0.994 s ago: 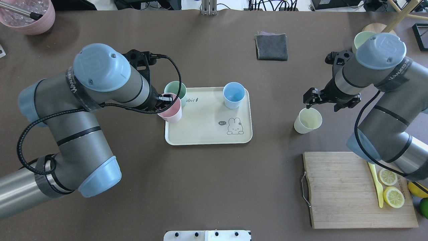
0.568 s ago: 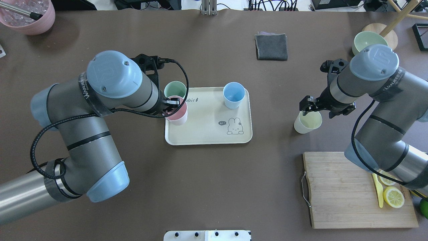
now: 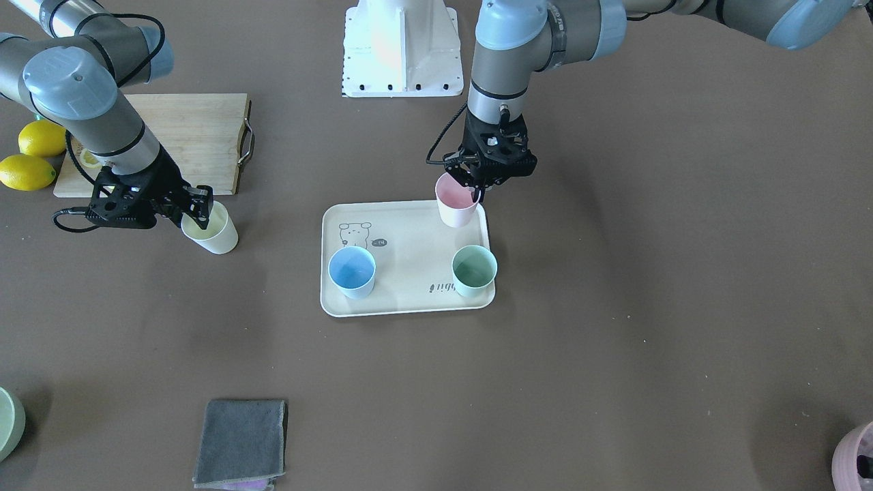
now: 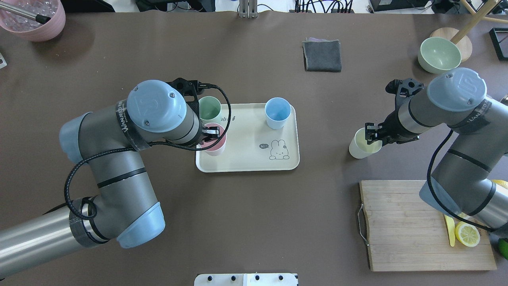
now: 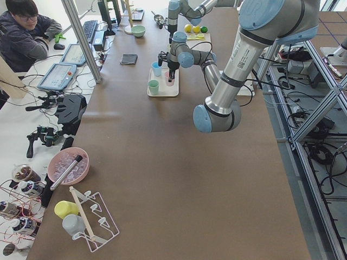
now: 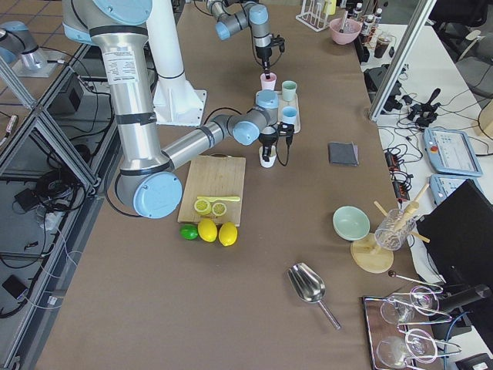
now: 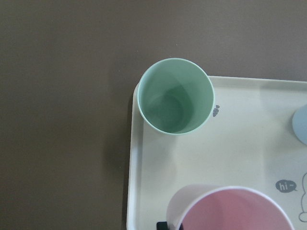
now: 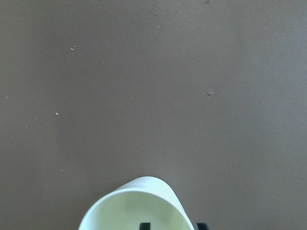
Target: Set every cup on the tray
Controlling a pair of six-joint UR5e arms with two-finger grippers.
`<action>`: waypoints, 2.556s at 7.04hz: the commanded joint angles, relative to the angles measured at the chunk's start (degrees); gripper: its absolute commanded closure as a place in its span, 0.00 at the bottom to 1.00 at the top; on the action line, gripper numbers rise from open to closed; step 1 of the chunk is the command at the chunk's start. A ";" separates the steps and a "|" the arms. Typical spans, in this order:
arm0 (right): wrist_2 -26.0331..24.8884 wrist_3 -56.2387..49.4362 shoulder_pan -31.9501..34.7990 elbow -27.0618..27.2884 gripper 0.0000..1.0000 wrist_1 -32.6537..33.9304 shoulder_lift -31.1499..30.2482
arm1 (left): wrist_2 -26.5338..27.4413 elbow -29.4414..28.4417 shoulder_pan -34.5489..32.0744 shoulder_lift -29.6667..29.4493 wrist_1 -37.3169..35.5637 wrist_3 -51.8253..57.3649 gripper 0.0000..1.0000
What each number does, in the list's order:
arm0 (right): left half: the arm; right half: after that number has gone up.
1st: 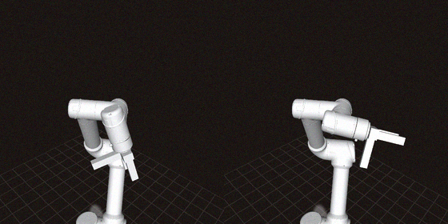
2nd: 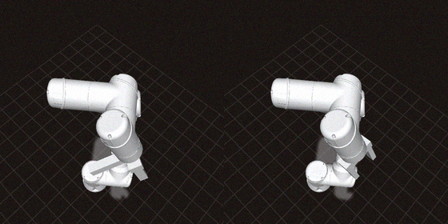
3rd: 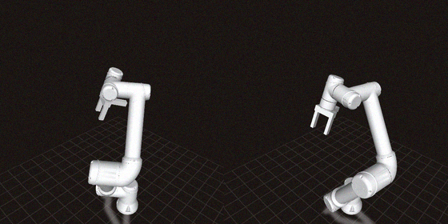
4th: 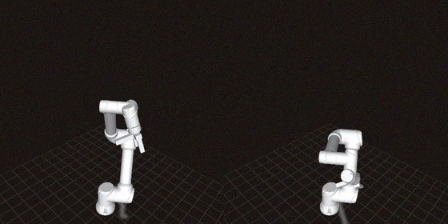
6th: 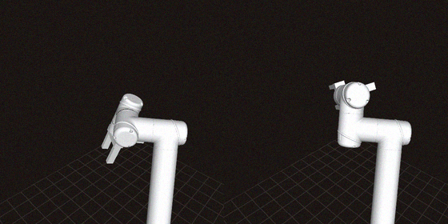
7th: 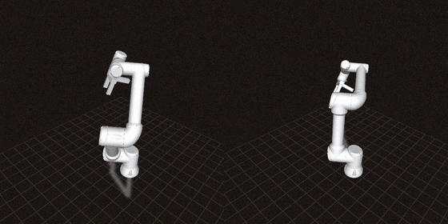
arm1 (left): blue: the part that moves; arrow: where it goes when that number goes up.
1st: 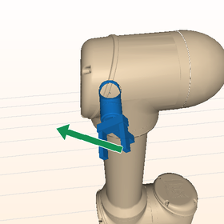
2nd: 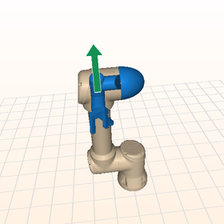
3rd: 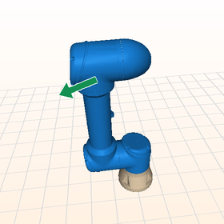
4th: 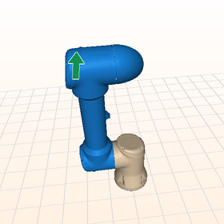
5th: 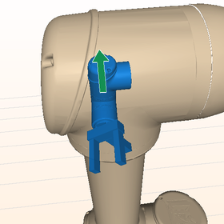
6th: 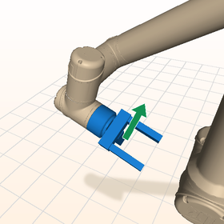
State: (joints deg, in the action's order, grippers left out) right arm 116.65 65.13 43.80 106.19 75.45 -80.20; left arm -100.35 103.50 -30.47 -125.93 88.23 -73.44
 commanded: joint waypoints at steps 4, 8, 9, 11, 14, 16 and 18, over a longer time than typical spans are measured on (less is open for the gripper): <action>-0.11 0.17 0.41 6.27 1.00 6.24 2.40 | 0.07 -3.29 2.52 0.51 4.65 -0.03 1.00; -0.45 8.84 -1.51 10.44 1.00 21.41 14.97 | -0.20 -4.01 -0.20 0.68 7.93 1.36 0.02; -1.15 12.18 -3.44 10.35 1.00 21.49 15.86 | -0.37 -3.83 -1.25 0.68 7.84 1.37 0.01; -5.63 15.01 -8.89 9.21 1.00 21.50 17.79 | -1.24 -3.40 -3.79 0.60 7.57 1.55 0.01; -7.84 17.39 -11.11 1.94 1.00 20.71 23.41 | -10.12 0.72 -10.92 4.34 7.31 9.79 0.01; -9.15 17.75 -11.19 -0.88 1.00 20.62 24.47 | -10.65 1.18 -11.81 4.73 7.31 10.95 0.01; -9.25 17.66 -11.28 -4.14 1.00 16.87 24.83 | -10.65 1.44 -11.81 4.90 7.31 10.95 0.01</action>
State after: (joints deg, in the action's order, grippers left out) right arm 107.55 82.73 32.59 104.07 94.84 -55.64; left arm -110.93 104.77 -42.21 -121.17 95.54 -62.59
